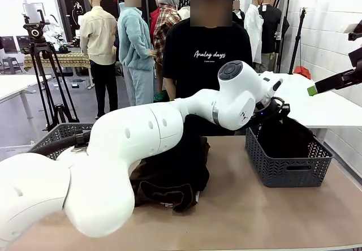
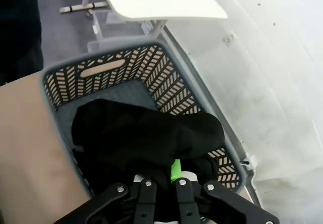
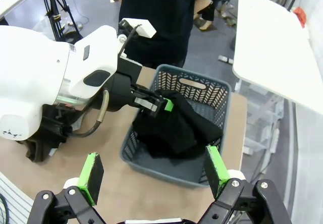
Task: Sort the tops and bottoms.
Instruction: Sort the clothes according to human instructions.
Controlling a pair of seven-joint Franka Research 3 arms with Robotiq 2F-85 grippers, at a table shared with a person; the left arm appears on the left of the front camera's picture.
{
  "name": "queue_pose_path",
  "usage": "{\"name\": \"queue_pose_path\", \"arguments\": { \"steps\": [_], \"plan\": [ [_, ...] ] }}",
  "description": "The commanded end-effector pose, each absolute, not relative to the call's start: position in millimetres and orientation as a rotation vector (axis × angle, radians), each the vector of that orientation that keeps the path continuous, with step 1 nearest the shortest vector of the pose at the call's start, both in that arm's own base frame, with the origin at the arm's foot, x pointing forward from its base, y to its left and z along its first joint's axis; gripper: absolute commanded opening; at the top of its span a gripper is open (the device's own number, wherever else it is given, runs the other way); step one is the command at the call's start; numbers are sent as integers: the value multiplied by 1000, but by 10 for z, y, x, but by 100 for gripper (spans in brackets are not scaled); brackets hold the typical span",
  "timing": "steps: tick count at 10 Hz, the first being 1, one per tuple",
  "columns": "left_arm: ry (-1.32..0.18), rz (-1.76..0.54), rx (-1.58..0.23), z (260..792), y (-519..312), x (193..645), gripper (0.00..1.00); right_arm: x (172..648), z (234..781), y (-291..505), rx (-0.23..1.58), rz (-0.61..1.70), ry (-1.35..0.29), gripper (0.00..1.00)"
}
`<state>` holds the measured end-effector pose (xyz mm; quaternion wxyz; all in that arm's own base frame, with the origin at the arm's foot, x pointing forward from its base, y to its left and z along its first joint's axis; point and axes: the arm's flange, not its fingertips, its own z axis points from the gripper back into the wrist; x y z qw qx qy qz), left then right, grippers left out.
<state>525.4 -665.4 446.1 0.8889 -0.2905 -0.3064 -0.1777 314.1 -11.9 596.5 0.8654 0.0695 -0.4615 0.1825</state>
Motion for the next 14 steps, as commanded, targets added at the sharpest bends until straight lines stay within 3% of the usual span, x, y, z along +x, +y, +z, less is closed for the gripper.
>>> {"name": "queue_pose_path", "arguments": {
  "steps": [1,3,4,8,12,13,14],
  "plan": [
    [-627,-363,-551,4476,-7067,5596,0,3146,5962,-110,140,385,-966,100],
    [-638,-357,-506,4411,-7069,5658,0,3146,5962,-110,140,385,-966,100],
    [-671,-335,-516,4405,-7067,5702,13,3146,5962,-110,140,385,-966,100],
    [-738,-351,-544,4543,-7090,5705,93,3146,5962,-110,140,385,-966,100],
    [-689,-400,-550,4856,-7045,5605,93,3146,5962,-110,140,385,-966,100],
    [-705,-382,-574,4583,-6623,5278,93,3146,5962,-110,140,385,-966,100],
    [-705,-382,-574,4583,-6623,5278,93,3146,5962,-110,140,385,-966,100]
  ]
}}
